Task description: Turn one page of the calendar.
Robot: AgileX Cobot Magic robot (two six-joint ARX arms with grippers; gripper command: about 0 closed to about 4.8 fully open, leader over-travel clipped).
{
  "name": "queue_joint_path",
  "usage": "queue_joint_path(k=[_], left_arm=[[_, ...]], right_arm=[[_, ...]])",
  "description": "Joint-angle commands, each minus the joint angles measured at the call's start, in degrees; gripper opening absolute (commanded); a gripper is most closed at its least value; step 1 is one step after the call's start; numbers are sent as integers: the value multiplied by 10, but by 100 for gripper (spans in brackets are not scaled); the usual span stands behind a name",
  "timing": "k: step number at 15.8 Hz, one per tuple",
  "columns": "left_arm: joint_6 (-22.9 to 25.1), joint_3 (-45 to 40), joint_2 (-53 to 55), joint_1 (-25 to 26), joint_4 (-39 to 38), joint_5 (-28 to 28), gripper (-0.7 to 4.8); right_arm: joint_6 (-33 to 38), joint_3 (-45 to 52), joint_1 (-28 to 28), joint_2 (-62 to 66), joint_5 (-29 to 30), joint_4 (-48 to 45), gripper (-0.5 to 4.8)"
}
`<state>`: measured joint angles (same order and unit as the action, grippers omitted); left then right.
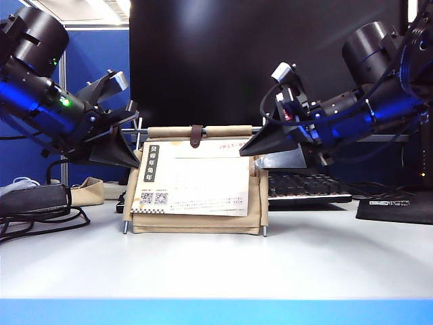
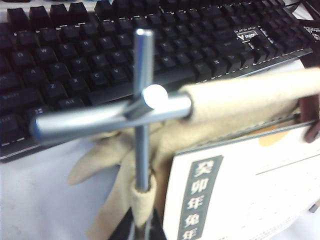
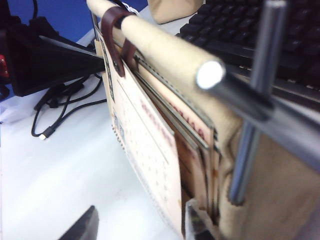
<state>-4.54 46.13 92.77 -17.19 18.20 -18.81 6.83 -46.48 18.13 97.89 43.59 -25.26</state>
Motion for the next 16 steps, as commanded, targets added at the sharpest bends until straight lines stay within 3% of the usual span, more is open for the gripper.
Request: queue_joint_path(k=[1, 16], left_arm=[[-1, 1, -1, 0, -8, -5, -6], [-4, 1, -1, -1, -10, -7, -6]], right_arm=[[11, -2, 18, 23, 15, -25, 226], [71, -2, 63, 65, 29, -69, 220]])
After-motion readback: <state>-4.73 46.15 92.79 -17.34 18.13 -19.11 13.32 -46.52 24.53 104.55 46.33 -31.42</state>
